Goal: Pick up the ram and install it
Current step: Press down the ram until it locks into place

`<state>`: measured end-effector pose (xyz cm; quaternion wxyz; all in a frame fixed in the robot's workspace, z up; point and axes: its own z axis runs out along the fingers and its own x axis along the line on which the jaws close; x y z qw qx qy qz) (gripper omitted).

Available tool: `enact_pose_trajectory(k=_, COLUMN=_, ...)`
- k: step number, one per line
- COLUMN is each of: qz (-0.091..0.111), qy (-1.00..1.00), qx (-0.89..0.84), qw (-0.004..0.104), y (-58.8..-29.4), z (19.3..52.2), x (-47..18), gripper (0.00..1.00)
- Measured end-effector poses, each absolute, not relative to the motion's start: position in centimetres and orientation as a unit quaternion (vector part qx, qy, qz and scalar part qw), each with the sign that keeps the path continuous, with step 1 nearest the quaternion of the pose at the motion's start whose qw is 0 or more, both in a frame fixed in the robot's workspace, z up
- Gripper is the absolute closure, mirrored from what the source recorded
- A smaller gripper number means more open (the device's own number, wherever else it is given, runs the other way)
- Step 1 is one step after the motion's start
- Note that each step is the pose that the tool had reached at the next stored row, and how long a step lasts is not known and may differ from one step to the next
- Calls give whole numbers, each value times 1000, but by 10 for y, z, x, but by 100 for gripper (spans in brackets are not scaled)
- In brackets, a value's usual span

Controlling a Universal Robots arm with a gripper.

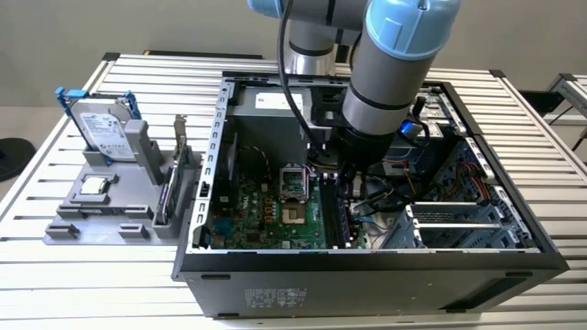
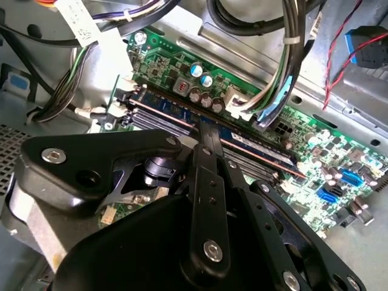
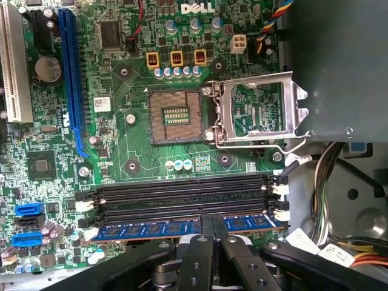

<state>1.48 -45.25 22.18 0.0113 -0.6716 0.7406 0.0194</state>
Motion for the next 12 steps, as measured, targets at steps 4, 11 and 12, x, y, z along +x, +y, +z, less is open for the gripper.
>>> enact_pose_trajectory(k=4, qz=20, qy=741, qx=-672, qw=12, y=-452, z=221, x=15, gripper=100)
enact_pose_trajectory(k=11, qz=22, qy=741, qx=-672, qw=11, y=-452, z=249, x=15, gripper=100)
enact_pose_trajectory(k=12, qz=23, qy=741, qx=-672, qw=11, y=-452, z=253, x=15, gripper=100)
